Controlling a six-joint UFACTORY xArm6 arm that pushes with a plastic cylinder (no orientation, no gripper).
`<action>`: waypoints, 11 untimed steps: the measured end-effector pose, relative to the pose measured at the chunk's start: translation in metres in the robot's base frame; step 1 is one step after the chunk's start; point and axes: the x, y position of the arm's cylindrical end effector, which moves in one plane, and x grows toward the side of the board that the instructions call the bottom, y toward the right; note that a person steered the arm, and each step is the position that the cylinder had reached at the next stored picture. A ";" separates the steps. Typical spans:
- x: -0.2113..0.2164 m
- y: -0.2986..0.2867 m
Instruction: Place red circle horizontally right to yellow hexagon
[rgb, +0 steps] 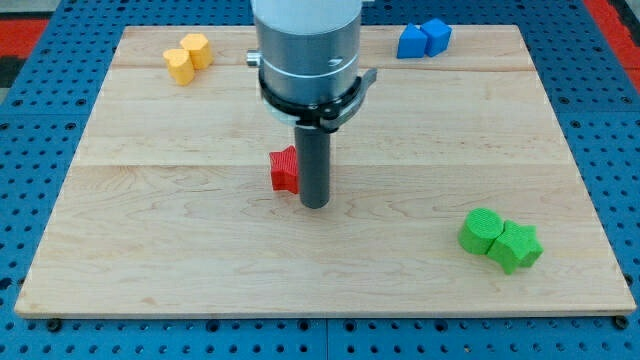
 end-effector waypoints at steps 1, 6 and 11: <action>-0.019 0.001; -0.168 -0.130; -0.235 -0.154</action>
